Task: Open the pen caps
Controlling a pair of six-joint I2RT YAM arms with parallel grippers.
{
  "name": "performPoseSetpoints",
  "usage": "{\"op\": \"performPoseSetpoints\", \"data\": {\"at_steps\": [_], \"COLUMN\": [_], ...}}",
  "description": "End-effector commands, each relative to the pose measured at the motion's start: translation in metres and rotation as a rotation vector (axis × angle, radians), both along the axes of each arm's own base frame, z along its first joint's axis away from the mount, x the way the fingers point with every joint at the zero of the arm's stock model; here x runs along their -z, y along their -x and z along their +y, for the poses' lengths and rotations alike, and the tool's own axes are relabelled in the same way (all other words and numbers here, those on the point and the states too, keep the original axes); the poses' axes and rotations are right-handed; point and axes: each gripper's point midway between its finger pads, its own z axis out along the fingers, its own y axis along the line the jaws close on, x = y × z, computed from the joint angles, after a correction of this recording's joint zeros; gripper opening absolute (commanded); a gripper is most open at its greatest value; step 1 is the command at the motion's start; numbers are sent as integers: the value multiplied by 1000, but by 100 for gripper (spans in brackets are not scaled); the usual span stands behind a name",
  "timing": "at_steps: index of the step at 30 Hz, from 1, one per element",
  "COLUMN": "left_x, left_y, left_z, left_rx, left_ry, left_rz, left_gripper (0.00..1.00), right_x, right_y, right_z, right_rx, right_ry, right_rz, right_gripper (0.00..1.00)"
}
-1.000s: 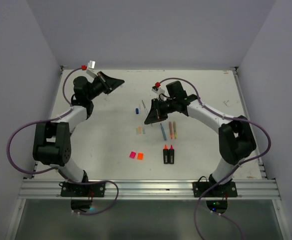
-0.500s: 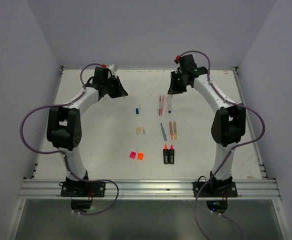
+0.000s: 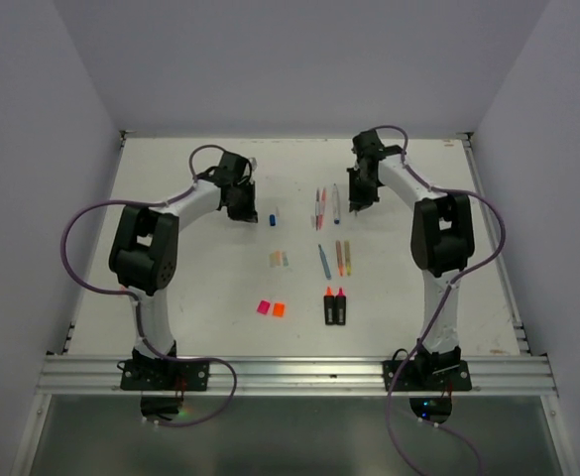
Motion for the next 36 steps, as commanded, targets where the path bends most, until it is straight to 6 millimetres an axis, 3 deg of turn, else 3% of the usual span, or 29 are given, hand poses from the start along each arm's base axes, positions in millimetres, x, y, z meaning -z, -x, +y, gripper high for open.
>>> {"op": "performPoseSetpoints", "data": {"at_steps": [1, 10, 19, 28, 36], "left_x": [6, 20, 25, 41, 44], "left_y": [-1, -3, -10, -5, -5], "left_z": [7, -6, -4, 7, 9], "left_rx": [-6, 17, -6, -33, -30], "left_ry": [-57, -29, -52, -126, -140], "left_rz": [-4, 39, 46, 116, 119], "left_gripper": [0, 1, 16, 26, 27], "right_x": [5, 26, 37, 45, 43], "right_y": [-19, -25, -30, -32, -34], "right_z": [0, 3, 5, 2, 2], "right_rx": [-20, -13, -15, -5, 0], "right_ry": [27, 24, 26, 46, 51], "right_rz": [-46, -15, -8, 6, 6], "right_gripper": [0, 0, 0, 20, 35]}}
